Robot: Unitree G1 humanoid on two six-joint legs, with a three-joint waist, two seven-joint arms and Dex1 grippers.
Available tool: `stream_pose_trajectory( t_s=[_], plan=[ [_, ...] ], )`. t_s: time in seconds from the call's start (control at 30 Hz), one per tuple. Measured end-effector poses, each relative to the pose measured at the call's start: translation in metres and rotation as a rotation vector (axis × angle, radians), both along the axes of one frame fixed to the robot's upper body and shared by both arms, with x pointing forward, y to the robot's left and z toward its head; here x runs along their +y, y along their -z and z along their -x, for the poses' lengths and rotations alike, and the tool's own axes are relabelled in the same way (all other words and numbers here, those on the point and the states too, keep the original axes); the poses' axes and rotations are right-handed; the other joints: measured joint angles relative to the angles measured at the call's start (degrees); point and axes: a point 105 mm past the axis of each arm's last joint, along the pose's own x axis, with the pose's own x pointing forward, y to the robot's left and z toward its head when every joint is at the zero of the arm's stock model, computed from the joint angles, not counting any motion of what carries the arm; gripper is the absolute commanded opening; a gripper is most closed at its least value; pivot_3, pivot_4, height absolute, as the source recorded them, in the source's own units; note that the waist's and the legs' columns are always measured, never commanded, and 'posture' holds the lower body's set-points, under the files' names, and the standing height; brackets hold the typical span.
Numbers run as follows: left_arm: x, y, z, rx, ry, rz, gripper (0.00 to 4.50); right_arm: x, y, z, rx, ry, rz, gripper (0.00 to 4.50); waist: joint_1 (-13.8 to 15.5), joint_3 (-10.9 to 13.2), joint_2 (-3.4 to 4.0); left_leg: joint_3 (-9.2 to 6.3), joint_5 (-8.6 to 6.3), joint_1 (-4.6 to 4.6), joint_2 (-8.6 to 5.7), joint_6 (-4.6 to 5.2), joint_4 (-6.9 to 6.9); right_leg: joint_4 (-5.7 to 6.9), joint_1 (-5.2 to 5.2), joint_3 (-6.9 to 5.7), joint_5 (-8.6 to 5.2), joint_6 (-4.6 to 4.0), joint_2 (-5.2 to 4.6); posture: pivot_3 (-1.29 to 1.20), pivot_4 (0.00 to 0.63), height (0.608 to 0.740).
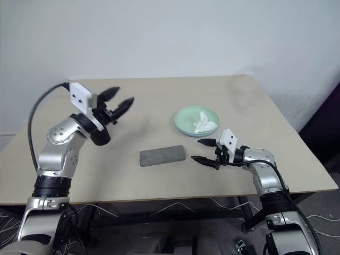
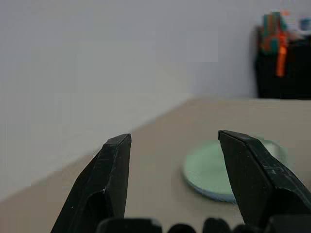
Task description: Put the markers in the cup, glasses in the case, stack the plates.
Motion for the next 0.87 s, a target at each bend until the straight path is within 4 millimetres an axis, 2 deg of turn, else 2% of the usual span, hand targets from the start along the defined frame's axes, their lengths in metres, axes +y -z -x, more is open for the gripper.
stream_pose_trajectory(
  t_s=[0.2,0.3,0.53,0.7,0.87],
  plan=[
    [-0.017,0.062,0.024,0.186,0.086,-0.105,2.97,-0.004,-0.004,0.014,0.005,0.04,-0.047,3.56,0.44,0.02,0.05,0.0,0.0,-0.04,0.0,0.0,-0.13,0.01,-0.01,0.05,-0.1,-0.15,-0.03,0.0,0.0,0.736],
    [-0.014,0.078,0.029,0.235,0.08,-0.126,2.97,-0.013,-0.004,0.022,0.019,0.072,-0.046,3.56,0.5,0.03,0.07,0.01,0.0,-0.07,0.0,0.0,-0.17,-0.02,-0.04,0.08,-0.1,-0.15,-0.05,0.0,0.0,0.736],
    [0.001,0.092,0.035,0.272,0.034,-0.158,2.97,-0.03,-0.003,0.025,0.041,0.133,-0.032,3.56,0.44,0.05,0.09,0.01,0.0,-0.07,0.0,0.0,-0.26,-0.06,-0.04,0.08,-0.11,-0.16,-0.1,0.0,0.0,0.736],
    [0.021,0.092,0.033,0.272,-0.055,-0.139,2.97,-0.032,-0.003,0.023,0.052,0.158,-0.031,3.56,0.46,0.05,0.1,0.01,0.0,-0.09,0.02,0.0,-0.28,-0.09,-0.04,0.07,-0.12,-0.16,-0.12,0.0,0.0,0.736],
    [0.024,0.103,0.038,0.302,-0.079,-0.125,2.97,-0.032,-0.003,0.024,0.062,0.156,-0.03,3.56,0.51,0.05,0.1,0.01,-0.01,-0.12,0.01,0.01,-0.28,-0.22,-0.04,0.05,-0.13,-0.16,-0.14,0.0,0.0,0.736]
  ],
)
